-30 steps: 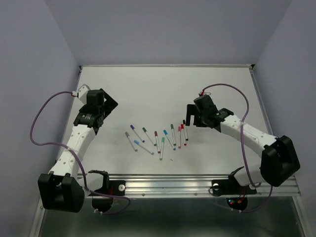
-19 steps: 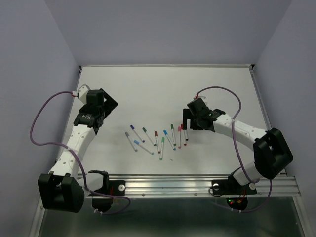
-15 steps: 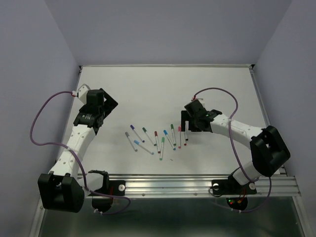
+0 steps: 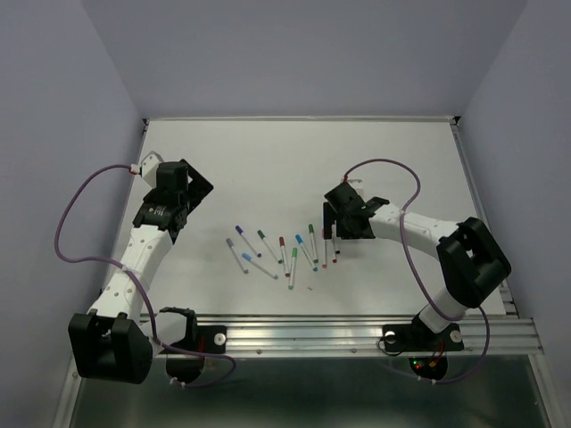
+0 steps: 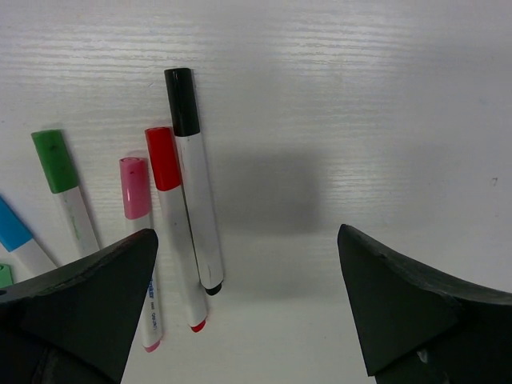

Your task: Open the pen caps

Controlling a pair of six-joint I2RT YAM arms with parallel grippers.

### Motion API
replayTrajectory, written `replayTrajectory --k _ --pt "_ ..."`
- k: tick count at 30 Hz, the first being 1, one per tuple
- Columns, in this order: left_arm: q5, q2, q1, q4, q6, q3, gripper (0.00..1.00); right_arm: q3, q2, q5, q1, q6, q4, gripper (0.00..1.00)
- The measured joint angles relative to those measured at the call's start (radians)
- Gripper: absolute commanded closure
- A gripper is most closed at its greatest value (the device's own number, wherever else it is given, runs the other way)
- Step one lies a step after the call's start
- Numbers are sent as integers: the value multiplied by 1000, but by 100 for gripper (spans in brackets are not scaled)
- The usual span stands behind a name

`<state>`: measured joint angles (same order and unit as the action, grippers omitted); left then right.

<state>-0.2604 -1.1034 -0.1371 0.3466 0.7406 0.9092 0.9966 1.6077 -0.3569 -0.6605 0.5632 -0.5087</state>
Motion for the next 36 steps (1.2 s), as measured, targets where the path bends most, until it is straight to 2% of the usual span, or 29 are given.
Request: replayTrajectory --k 11,21,36 --pt "3 0 0 -1 0 0 1 -2 0 -63 -1 48 -1 0" --pt "-10 21 0 2 1 0 1 -50 -234 -123 -2 71 39 0" --pt "-77 155 0 63 23 -5 1 -91 -205 -105 -2 77 52 0"
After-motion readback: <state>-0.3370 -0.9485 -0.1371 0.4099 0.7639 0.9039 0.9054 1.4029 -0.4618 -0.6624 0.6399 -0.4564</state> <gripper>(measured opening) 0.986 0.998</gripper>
